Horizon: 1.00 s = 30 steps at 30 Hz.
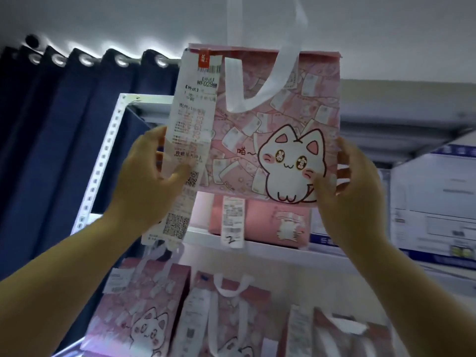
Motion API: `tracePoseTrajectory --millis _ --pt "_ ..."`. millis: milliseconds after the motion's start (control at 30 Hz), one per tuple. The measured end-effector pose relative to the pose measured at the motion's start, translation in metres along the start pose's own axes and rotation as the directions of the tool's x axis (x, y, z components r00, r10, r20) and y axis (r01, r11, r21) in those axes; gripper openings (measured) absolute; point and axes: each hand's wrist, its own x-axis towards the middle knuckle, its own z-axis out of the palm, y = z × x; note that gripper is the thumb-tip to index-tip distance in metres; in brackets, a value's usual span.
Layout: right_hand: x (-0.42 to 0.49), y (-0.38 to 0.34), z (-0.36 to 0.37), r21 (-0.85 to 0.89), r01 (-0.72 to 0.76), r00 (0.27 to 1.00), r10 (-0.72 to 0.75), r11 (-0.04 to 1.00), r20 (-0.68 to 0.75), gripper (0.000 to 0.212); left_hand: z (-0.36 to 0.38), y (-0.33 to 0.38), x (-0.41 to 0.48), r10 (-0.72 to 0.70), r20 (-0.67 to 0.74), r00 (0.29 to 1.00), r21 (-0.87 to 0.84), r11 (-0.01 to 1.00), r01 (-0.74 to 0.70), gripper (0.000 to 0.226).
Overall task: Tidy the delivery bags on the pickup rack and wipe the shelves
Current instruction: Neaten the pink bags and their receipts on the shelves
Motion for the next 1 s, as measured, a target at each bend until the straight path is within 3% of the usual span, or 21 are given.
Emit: tracePoseTrajectory --millis 167,500,767,1000 --pt "-0.002 0.054 -0.062 -0.113 -0.046 0.997 0.039 0.992 -0.064 0.056 0.073 0.038 -0.018 0.025 0.080 0.997 -0.065 0.998 -0.020 0.033" --pt "-0.016 0.151 -0.140 -0.283 -0.280 0.959 0.257 0.917 -0.117 0.055 0.207 0.081 -0.063 0.052 0.257 0.965 -0.223 0.975 0.007 0.038" --pt "-0.032 0.214 -0.139 -0.414 -0.449 0.881 0.469 0.792 -0.059 0.050 0.281 0.064 -0.091 -0.061 0.438 0.897 -0.107 0.987 0.119 0.048" --pt "-0.032 0.247 -0.111 -0.452 -0.456 0.848 0.529 0.766 0.040 0.044 0.306 0.037 -0.089 -0.166 0.485 0.859 -0.018 0.980 0.200 0.046"
